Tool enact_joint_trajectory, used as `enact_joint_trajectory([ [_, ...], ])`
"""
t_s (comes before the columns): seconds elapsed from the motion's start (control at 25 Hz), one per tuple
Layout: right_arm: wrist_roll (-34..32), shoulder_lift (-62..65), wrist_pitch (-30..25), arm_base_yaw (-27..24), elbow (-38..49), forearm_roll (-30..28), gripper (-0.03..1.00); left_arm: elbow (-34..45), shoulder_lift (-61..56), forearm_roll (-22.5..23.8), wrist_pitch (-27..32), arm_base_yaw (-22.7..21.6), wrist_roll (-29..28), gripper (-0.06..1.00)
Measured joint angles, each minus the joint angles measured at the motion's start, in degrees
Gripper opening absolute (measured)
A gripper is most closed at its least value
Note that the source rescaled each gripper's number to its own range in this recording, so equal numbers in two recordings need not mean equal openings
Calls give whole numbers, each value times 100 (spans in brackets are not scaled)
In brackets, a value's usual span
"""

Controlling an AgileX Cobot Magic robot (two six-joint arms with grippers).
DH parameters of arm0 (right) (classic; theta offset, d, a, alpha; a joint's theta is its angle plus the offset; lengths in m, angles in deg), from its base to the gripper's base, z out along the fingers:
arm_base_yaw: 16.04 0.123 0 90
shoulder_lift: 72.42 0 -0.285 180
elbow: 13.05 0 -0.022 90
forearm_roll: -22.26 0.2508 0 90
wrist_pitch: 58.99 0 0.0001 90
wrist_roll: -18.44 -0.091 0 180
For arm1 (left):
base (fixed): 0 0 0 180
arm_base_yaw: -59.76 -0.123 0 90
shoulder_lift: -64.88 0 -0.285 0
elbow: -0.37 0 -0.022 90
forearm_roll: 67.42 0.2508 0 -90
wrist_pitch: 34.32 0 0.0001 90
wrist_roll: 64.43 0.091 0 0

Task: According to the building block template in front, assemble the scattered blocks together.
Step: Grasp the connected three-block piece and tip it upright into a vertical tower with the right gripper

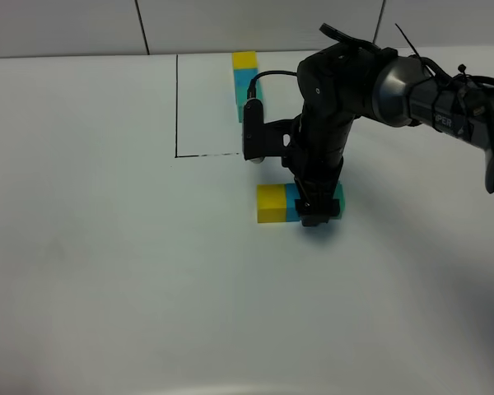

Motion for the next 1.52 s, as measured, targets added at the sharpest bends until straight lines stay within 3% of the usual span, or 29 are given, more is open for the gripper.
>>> enact_joint_trajectory([
  [0.12,14,-112,200,0,-5,0,72,0,0,0,0,0,0,66],
  [0.2,14,-170,269,0,-5,0,59,0,0,0,0,0,0,66],
  [0.28,18,-206,281,0,-5,0,37,0,0,0,0,0,0,66],
  [0.36,31,-206,275,0,-5,0,1,0,0,0,0,0,0,66],
  [0.48,-130,-193,281,0,-5,-5,3,0,0,4,0,0,0,66],
  [0.6,-851,-77,281,0,-5,22,3,0,0,4,0,0,0,66],
  [0.72,-2493,173,263,0,-5,29,3,0,0,4,0,0,0,66],
  [0.92,-6289,389,219,79,-7,348,3,0,0,4,0,0,0,66],
  [1.04,-7520,357,193,184,-7,367,3,0,0,4,0,0,0,66],
  [1.2,-8336,187,198,321,-7,241,3,0,0,4,0,0,0,66],
  [1.52,-8933,-133,74,390,-7,-94,3,0,0,4,0,0,0,66],
])
